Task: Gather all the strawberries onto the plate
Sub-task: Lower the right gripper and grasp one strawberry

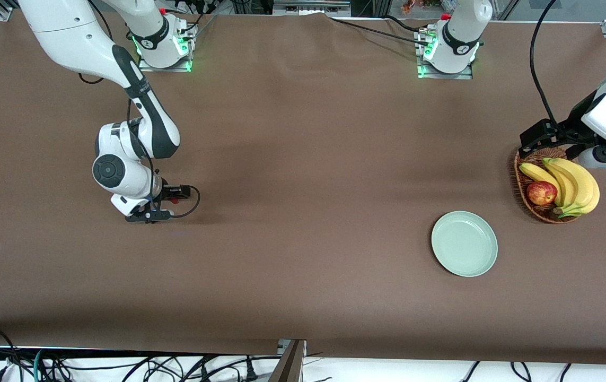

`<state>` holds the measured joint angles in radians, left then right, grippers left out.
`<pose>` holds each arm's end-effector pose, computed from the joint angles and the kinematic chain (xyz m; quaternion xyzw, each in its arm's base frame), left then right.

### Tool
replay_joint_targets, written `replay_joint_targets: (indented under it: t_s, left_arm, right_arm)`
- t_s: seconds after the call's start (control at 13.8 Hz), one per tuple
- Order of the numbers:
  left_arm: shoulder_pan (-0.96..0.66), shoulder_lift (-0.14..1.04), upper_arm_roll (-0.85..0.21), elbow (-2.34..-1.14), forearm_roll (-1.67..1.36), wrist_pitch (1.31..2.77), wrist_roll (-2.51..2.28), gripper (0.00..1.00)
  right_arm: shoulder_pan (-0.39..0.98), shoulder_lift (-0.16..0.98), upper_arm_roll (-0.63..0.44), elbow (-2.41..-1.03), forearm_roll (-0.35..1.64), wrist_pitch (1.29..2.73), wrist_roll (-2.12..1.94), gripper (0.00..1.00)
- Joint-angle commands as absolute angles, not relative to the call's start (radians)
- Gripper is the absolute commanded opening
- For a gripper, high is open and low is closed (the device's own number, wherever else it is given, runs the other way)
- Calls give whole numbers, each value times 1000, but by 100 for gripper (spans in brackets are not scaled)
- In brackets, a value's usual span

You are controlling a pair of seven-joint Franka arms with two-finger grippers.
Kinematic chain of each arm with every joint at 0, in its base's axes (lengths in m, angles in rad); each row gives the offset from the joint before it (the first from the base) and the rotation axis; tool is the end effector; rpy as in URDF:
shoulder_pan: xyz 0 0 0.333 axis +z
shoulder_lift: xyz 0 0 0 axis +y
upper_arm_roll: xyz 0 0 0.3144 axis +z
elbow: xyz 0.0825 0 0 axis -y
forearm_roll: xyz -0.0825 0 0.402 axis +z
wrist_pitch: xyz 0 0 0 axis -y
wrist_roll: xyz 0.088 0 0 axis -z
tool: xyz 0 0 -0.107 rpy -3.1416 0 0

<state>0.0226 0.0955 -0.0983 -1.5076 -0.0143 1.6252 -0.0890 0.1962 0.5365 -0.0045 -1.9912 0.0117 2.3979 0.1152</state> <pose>0.6051 -0.0446 0.6028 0.9998 0.0072 0.0103 0.0127 0.5930 0.1152 0.1625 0.9973 0.0339 -0.0645 0.0074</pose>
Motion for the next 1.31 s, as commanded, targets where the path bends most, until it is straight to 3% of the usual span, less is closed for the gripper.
replay_joint_targets:
  t_s: [0.0, 0.07, 0.29, 0.44, 0.8, 1.02, 1.24]
  left_arm:
    - [23, 103, -100, -1482, -8, 1611, -78, 100]
    - [25, 104, -100, -1482, -8, 1611, -78, 100]
    - [25, 104, -100, -1482, -8, 1611, -78, 100]
    - [25, 104, -100, -1482, -8, 1611, -78, 100]
    - [23, 103, -100, -1482, -8, 1611, -78, 100]
    - [23, 103, -100, -1482, -8, 1609, -78, 100]
    - [25, 103, -100, -1482, -8, 1609, -78, 100]
  right_arm:
    - [193, 528, -3, -2014, 25, 2419, 114, 99]
    - [193, 526, -3, -2017, 25, 2415, 114, 96]
    - [193, 525, -3, -2026, 25, 2410, 114, 52]
    - [193, 525, -3, -2025, 25, 2405, 114, 31]
    - [196, 522, -2, -2013, 23, 2405, 115, 20]
    - [225, 520, 53, -1941, 28, 2405, 176, 20]
    - [374, 580, 81, -1800, 28, 2405, 488, 20]
